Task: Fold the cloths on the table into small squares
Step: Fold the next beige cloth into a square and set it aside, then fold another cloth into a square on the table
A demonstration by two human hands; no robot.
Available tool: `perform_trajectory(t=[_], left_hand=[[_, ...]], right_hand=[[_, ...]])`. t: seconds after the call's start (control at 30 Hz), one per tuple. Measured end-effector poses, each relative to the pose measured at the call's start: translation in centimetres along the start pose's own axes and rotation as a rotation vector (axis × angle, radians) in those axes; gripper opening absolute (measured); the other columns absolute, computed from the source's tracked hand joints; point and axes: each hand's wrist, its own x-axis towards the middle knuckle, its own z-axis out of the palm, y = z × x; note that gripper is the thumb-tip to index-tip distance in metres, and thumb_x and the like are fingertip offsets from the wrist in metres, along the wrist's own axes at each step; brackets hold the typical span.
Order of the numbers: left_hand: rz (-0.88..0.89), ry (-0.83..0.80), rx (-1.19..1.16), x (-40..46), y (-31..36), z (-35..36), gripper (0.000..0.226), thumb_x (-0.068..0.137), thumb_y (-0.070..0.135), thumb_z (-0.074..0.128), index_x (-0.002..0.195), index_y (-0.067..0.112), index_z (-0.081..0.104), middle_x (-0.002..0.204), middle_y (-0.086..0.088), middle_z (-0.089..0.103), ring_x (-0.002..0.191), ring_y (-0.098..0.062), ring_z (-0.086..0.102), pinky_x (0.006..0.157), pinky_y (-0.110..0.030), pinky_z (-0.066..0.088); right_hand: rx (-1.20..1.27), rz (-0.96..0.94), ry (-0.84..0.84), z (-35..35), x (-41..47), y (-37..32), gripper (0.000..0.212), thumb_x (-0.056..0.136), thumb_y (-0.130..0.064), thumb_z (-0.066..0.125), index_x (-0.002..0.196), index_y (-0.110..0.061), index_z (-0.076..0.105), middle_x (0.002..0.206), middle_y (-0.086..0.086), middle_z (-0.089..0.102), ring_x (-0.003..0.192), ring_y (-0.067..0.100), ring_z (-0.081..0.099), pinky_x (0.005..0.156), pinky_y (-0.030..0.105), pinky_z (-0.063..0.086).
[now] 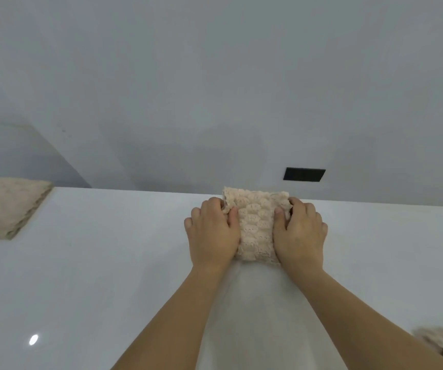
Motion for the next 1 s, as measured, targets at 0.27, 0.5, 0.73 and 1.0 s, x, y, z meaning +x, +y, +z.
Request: perform_trajectory(t=[0.27,0.5,0.73,1.0], left_hand=[[-0.106,0.035,-0.106,0.4,0.0,0.2,0.028,0.094,0.046,0.051,0.106,0.021,0.054,0.100,0.007,0.058,0.096,-0.018,0.049,0.088,-0.033,0.032],[-0.345,-0.114,-0.864,-4.0,-2.1,-4.3,0.022,0.088,0.032,0.056,0.108,0.024,0.053,0.092,0.003,0.056,0.080,-0.013,0.055,0.079,-0.029,0.047],[-0.464,-0.239,-0.909,-13.0,-4.6,-9.2,0.008,0.092,-0.002,0.054,0.094,0.005,0.058,0.086,-0.013,0.064,0.081,-0.023,0.062,0.084,-0.038,0.053],[-0.430,-0.479,-0.641,-19.6,-4.2,-12.5,0.023,0.069,0.021,0.061,0.090,0.014,0.066,0.080,-0.006,0.067,0.079,-0.021,0.064,0.092,-0.048,0.052]], right_hand=[[0.123,0.057,0.016,0.1,0.7,0.2,0.035,0.095,-0.035,0.047,0.126,-0.019,0.053,0.109,0.000,0.055,0.099,0.022,0.054,0.100,0.040,0.031],[0.635,0.168,0.122,-2.1,-0.7,0.1,0.029,0.097,-0.019,0.046,0.125,-0.015,0.049,0.108,-0.003,0.044,0.082,-0.004,0.048,0.088,0.027,0.042],[0.520,0.057,-0.214,-6.2,-10.0,1.5,0.023,0.096,-0.015,0.046,0.118,-0.015,0.053,0.107,-0.002,0.048,0.087,0.002,0.048,0.088,0.026,0.040],[0.238,-0.127,-0.779,-10.4,-17.4,1.3,0.015,0.090,-0.016,0.051,0.097,-0.026,0.062,0.090,-0.011,0.058,0.093,0.014,0.055,0.085,0.029,0.045]])
